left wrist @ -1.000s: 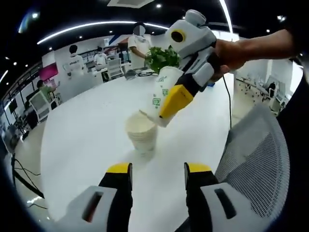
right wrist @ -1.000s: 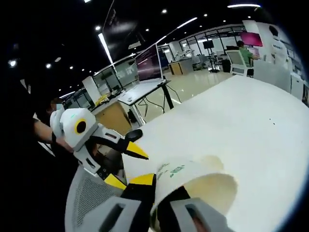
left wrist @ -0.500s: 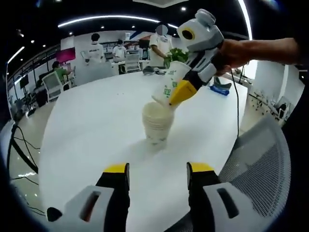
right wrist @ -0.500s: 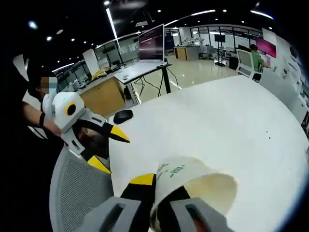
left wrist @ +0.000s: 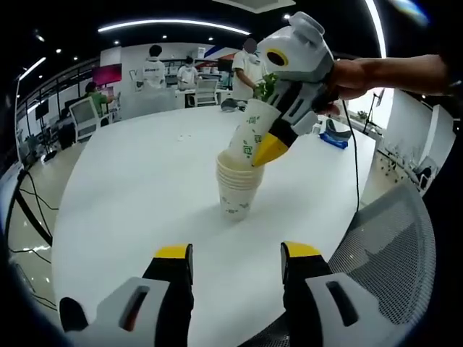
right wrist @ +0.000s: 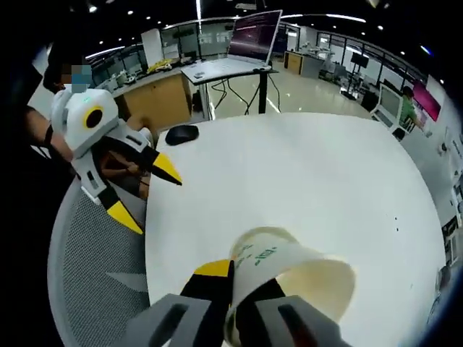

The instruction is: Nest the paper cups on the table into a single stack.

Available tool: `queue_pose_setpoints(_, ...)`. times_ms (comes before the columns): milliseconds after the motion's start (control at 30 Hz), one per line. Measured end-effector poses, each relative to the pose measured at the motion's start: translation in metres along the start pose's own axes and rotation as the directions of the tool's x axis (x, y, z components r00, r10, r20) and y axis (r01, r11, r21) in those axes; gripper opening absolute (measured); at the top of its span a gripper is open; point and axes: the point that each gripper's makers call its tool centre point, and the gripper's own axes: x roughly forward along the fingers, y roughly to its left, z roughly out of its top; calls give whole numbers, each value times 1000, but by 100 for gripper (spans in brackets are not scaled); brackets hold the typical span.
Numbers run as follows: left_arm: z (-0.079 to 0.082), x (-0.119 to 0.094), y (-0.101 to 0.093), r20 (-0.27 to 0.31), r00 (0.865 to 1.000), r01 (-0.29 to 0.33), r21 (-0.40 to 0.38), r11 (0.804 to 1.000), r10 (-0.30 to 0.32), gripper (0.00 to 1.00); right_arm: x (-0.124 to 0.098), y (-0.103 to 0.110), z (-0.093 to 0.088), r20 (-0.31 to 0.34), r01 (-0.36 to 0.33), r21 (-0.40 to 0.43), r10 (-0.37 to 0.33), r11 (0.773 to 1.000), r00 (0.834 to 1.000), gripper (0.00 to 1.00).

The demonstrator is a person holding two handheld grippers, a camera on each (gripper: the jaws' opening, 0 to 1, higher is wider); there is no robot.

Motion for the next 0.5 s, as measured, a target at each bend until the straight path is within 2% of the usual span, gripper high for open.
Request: queue_pose_setpoints(500, -6, 2, 3, -10, 1000, 3, -1, 1000, -3, 46, 3, -4, -3, -44, -2, -46, 0, 999, 999, 0)
